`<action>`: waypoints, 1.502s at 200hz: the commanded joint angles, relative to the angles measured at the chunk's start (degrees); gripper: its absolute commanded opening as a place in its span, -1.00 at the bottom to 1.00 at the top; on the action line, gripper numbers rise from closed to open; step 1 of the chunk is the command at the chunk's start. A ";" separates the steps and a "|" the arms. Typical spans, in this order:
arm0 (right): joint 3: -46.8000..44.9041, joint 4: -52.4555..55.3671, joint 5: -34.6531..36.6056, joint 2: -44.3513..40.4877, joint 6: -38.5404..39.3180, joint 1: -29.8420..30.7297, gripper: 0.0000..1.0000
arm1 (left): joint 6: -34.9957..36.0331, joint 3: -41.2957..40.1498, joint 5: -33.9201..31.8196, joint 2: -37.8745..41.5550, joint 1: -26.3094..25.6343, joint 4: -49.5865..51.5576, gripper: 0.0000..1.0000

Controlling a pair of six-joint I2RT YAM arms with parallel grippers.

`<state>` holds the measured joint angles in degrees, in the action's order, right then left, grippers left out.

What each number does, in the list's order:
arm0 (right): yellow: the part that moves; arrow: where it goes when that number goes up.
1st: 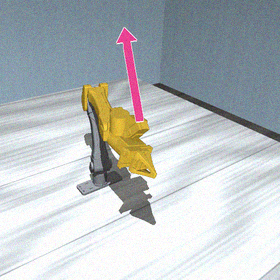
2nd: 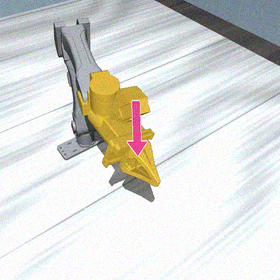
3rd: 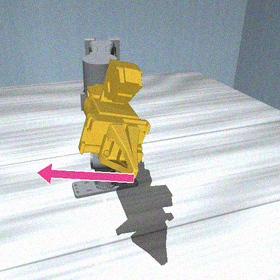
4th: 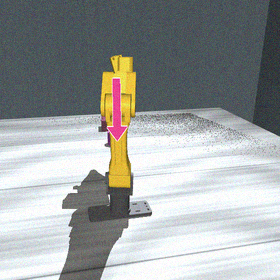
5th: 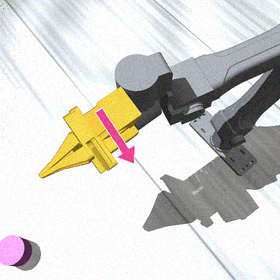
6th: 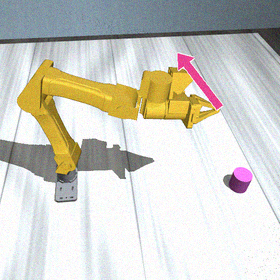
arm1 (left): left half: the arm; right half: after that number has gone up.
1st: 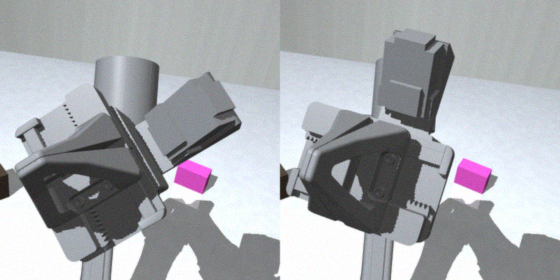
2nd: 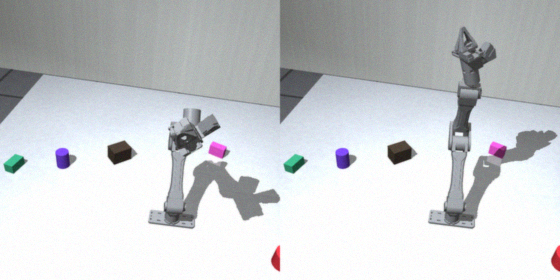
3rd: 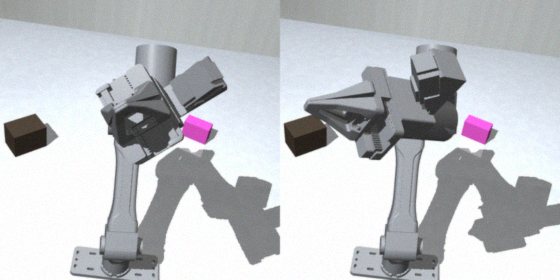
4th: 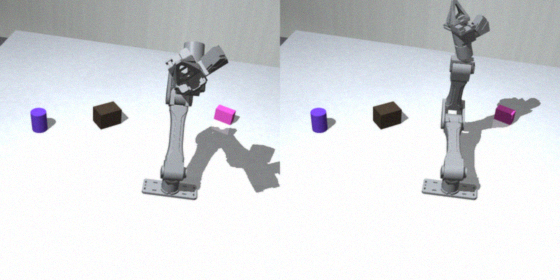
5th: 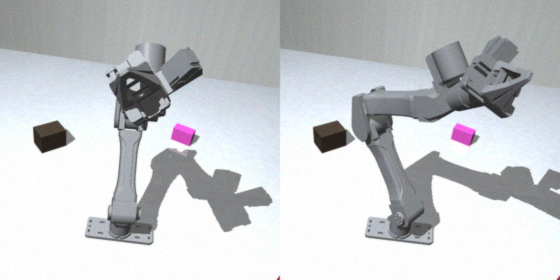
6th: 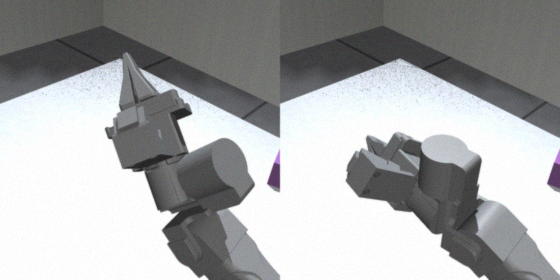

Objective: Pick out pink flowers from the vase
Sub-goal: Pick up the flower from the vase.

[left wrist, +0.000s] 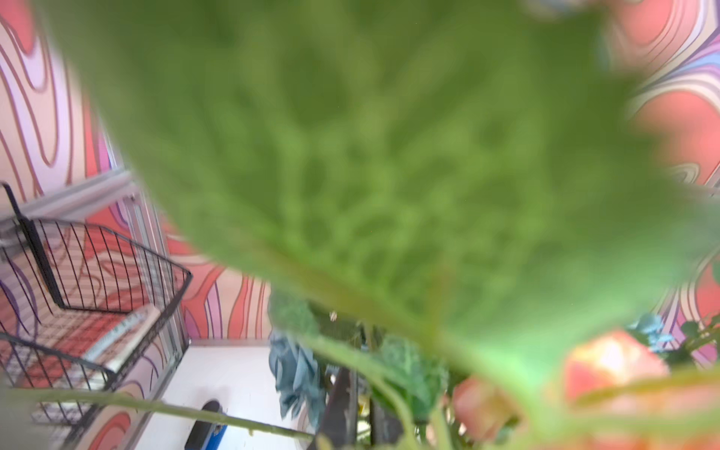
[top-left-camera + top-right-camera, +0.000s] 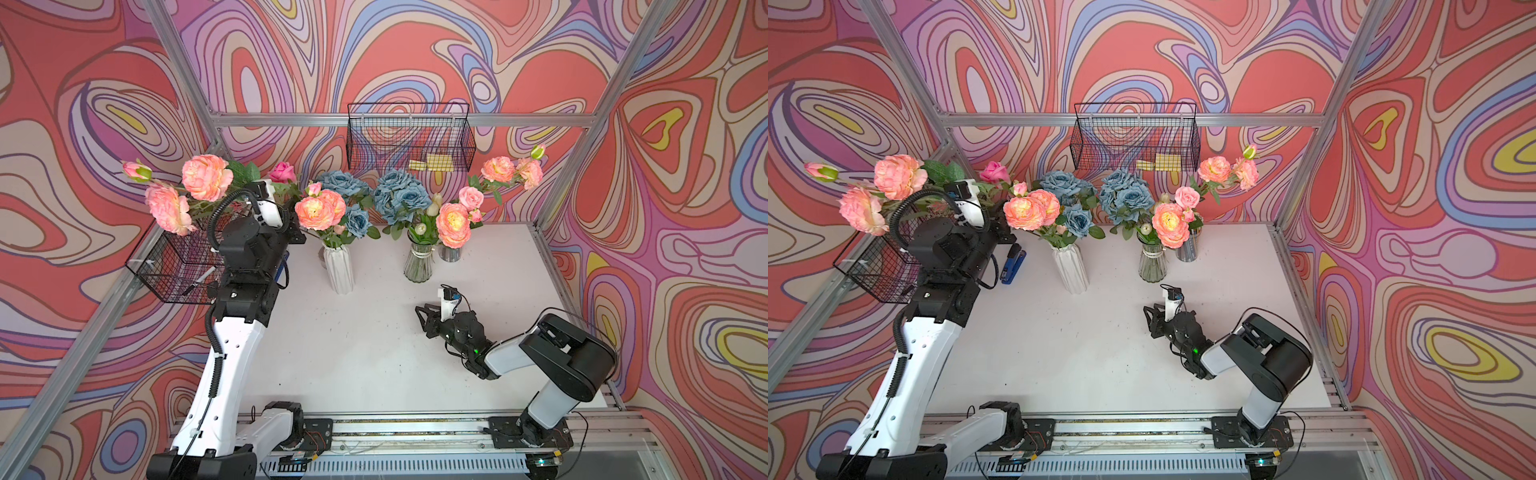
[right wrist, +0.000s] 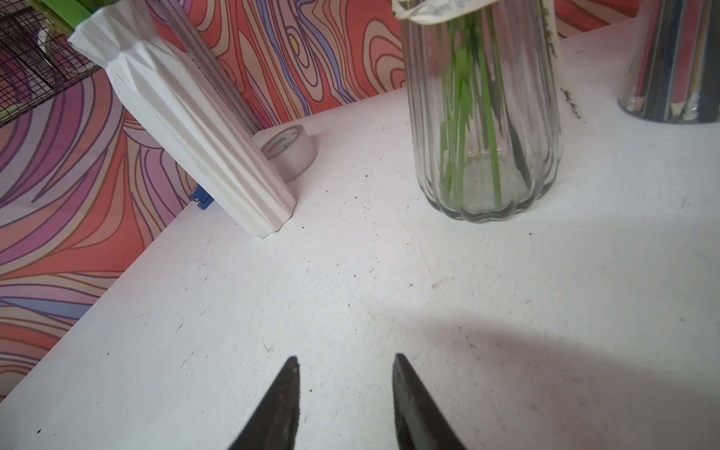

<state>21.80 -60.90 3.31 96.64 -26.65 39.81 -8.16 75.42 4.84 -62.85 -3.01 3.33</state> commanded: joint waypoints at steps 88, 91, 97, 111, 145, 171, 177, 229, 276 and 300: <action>0.13 2.03 -0.91 -3.54 0.64 -0.18 -0.19 | 3.30 16.69 -3.03 -2.25 0.28 8.99 -1.00; 0.17 2.28 -0.94 -3.63 0.70 -0.13 -0.19 | 3.11 16.77 -2.93 -2.11 0.28 8.91 -1.00; 0.21 2.78 -0.94 -4.08 0.79 -0.17 -0.19 | 2.90 16.82 -2.98 -1.82 0.28 8.74 -1.00; 0.26 4.15 -0.88 -5.43 1.22 -0.17 -0.19 | 2.97 17.49 -3.21 -1.43 0.28 8.40 -1.00; 0.17 7.07 -0.37 -8.61 2.06 -0.21 -0.19 | 2.81 21.48 -3.77 -1.71 0.28 8.68 -1.00; 0.17 8.10 -0.81 -10.15 1.87 -0.17 -0.19 | 2.45 24.77 -3.23 -2.28 0.28 9.09 -1.00; 0.30 8.64 -0.91 -10.53 1.88 -0.22 -0.19 | 2.37 25.45 -3.31 -2.36 0.28 9.31 -1.00; 0.85 16.52 -1.93 -15.98 3.33 -0.17 -0.18 | 0.49 23.92 -3.12 0.98 0.28 11.40 -1.00; 3.24 23.56 -6.71 -18.75 4.76 -0.17 -0.16 | -0.16 18.56 -3.98 6.99 0.28 16.29 -1.00; 4.45 26.34 -9.50 -19.77 5.27 -0.17 -0.13 | 1.26 17.21 -5.22 9.28 0.28 18.41 -1.00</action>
<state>24.43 -39.24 -2.22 78.48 -22.92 39.81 -7.51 93.78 0.89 -55.92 -2.98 18.65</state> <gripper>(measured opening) 0.426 0.089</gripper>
